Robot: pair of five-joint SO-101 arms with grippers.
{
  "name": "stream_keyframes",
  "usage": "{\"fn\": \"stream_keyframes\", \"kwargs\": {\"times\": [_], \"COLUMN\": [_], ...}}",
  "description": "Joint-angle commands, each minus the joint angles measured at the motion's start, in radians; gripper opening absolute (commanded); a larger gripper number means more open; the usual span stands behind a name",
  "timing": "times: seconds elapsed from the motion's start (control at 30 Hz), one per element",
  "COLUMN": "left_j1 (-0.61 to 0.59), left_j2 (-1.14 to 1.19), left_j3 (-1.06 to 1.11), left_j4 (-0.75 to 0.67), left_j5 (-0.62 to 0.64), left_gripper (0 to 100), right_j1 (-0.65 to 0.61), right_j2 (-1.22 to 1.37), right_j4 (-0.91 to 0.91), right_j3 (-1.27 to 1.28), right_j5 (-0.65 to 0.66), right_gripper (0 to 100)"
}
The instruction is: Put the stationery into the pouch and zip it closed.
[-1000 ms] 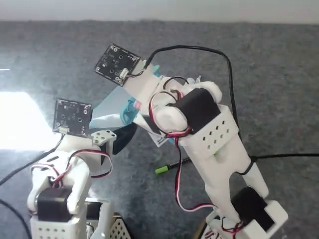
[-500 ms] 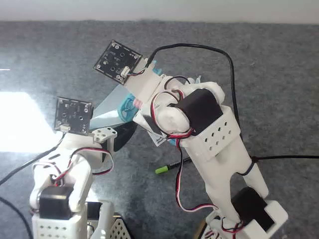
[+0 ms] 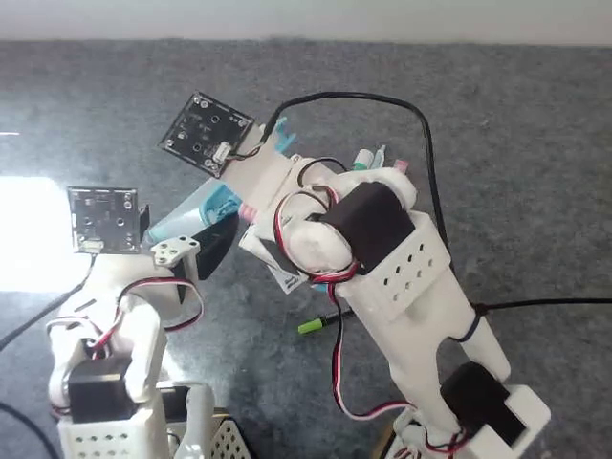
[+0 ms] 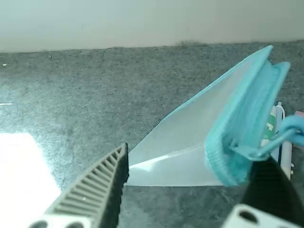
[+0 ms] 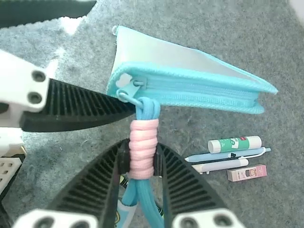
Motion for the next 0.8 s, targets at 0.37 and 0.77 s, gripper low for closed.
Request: {"fn": "stream_keyframes", "kwargs": {"times": [0.37,0.77], "left_j1": [0.003,-0.054], "left_j2": [0.0,0.003], "left_j3": [-0.101,-0.033], "left_j4": [0.032,-0.012], "left_j5": [0.002,0.003], "left_gripper": [38,38], "right_j1": [0.053,0.064], "right_j2": [-0.005,-0.018], "right_j4": [0.002,-0.033], "right_j3": [-0.005,-0.011], "right_j5": [-0.035,-0.112], "right_gripper": [0.7,0.7]}}
